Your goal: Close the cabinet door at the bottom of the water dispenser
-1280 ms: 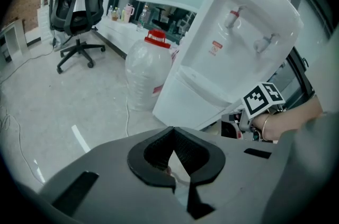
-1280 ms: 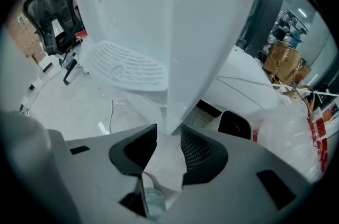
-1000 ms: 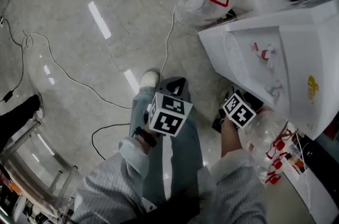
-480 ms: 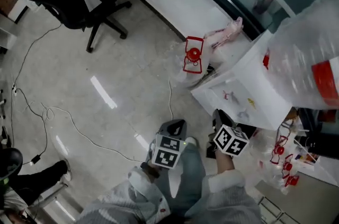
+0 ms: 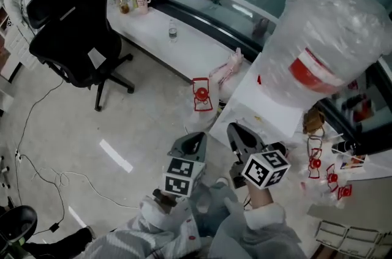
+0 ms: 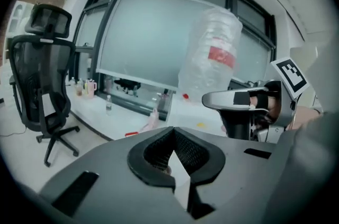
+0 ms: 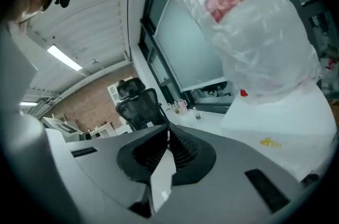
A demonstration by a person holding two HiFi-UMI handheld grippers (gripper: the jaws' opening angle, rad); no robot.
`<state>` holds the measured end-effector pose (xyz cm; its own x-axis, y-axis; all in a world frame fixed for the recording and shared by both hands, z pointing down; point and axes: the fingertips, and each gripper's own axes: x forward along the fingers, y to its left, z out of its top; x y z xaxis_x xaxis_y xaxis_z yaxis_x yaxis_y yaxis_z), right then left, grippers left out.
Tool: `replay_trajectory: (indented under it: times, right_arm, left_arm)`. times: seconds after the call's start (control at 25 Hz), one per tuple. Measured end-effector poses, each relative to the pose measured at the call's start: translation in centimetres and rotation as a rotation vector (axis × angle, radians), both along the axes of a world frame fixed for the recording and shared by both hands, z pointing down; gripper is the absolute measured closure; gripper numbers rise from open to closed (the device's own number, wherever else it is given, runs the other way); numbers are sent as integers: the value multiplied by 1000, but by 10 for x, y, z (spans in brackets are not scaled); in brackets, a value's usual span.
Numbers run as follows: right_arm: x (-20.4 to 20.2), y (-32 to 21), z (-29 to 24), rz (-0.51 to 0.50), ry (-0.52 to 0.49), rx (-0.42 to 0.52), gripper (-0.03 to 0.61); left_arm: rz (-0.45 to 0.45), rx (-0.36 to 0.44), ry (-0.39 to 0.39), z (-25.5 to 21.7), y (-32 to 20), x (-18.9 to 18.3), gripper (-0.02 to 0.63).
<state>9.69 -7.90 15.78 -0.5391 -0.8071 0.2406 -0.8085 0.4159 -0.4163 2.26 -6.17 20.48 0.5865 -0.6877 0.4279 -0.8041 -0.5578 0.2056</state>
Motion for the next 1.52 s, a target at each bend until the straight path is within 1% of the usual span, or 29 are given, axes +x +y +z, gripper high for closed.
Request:
replay_trajectory:
  times: [0.08, 0.2, 0.32, 0.48, 0.64, 0.8, 1.36, 1.52]
  right_arm:
    - [-3, 15, -24, -37, 13, 45, 559]
    - [-7, 34, -56, -79, 74, 124, 563]
    - [-15, 53, -79, -100, 130, 200, 565]
    - [-18, 71, -100, -113, 134, 251, 565]
    - [-15, 79, -105, -114, 125, 262, 565]
    - [-16, 82, -104, -111, 121, 261, 565]
    - [-13, 89, -106, -84, 138, 245, 565]
    - [-14, 92, -105, -90, 134, 232, 565]
  left_arm:
    - [23, 26, 5, -17, 9, 7, 603]
    - [69, 77, 11, -41, 20, 21, 603]
    - [110, 129, 31, -65, 33, 30, 603]
    - [118, 185, 67, -93, 48, 31, 603]
    - [121, 219, 71, -109, 56, 29, 603]
    - [122, 232, 61, -113, 58, 27, 603]
    - [162, 231, 79, -119, 64, 36, 603]
    - [166, 225, 81, -117, 64, 37, 603]
